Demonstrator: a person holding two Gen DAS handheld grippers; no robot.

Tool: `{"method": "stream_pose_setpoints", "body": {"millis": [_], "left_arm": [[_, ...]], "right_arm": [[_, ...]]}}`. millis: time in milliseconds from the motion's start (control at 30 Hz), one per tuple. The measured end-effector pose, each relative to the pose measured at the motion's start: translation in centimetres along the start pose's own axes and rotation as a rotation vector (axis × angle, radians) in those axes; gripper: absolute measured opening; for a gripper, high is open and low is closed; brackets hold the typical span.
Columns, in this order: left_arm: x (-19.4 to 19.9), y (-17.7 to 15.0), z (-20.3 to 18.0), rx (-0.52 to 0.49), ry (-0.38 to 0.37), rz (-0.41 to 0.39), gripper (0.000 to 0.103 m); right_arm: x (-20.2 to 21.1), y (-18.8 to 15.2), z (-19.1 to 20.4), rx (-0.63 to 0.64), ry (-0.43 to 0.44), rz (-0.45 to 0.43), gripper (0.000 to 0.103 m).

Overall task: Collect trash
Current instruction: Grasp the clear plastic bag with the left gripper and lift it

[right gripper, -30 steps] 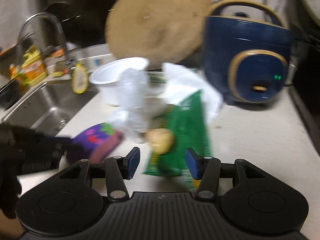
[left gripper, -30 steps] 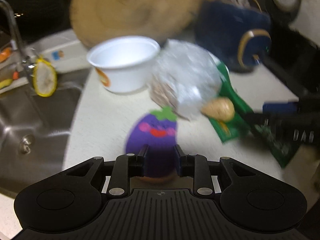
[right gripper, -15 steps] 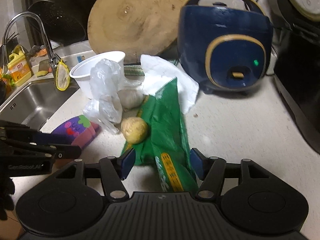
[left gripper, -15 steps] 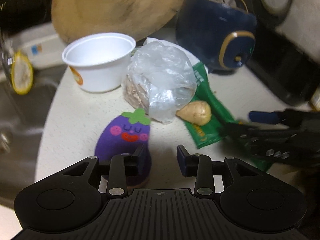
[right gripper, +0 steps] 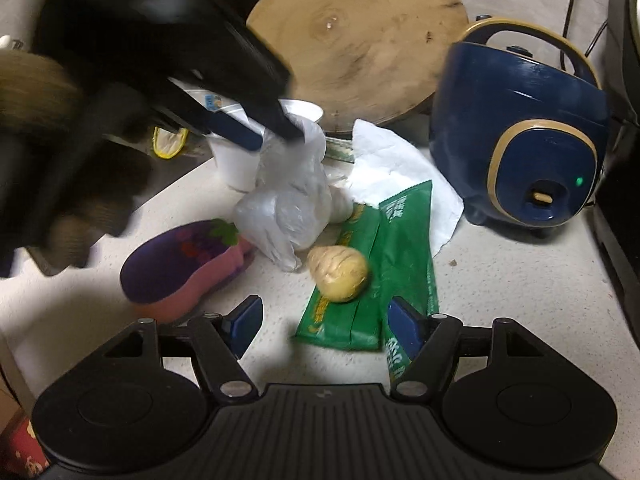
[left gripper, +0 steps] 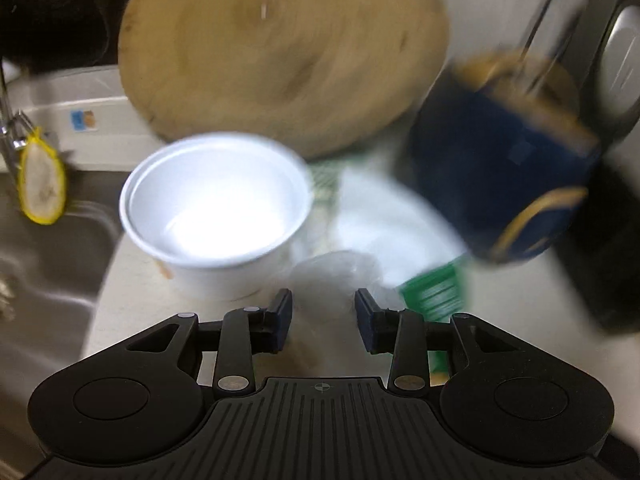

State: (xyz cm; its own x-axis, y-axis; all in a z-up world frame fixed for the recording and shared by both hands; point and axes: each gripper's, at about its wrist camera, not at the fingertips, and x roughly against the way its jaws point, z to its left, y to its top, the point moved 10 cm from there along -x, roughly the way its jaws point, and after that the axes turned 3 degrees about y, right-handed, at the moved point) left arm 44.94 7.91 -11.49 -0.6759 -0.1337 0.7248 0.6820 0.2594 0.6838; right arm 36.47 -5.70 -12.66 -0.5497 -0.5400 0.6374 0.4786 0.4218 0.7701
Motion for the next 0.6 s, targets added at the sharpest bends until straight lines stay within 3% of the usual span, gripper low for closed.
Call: {"method": "stream_pose_setpoints", "body": {"millis": [100, 233, 400, 467, 533, 600], "left_arm": [[-2.7, -0.8, 0.5, 0.015, -0.008, 0.08, 0.043], [-4.0, -0.4, 0.6, 0.054, -0.031, 0.069, 0.044], [-4.5, -0.9, 0.4, -0.017, -0.049, 0.081, 0.042], [-4.1, -1.2, 0.5, -0.032, -0.057, 0.072, 0.035], [-3.4, -1.4, 1.0, 0.024, -0.085, 0.055, 0.023], [-1.8, -1.0, 1.7, 0.096, -0.128, -0.01, 0.018]], "right_arm": [[0.4, -0.6, -0.1, 0.016, 0.0, -0.004, 0.07], [0.9, -1.2, -0.6, 0.016, -0.01, -0.007, 0.07], [1.2, -1.8, -0.5, -0.004, -0.013, 0.008, 0.07], [1.2, -2.0, -0.3, -0.021, -0.001, 0.016, 0.07], [1.3, -1.8, -0.1, -0.039, 0.011, 0.02, 0.07], [1.7, -1.1, 0.3, -0.035, 0.014, 0.003, 0.07]]}}
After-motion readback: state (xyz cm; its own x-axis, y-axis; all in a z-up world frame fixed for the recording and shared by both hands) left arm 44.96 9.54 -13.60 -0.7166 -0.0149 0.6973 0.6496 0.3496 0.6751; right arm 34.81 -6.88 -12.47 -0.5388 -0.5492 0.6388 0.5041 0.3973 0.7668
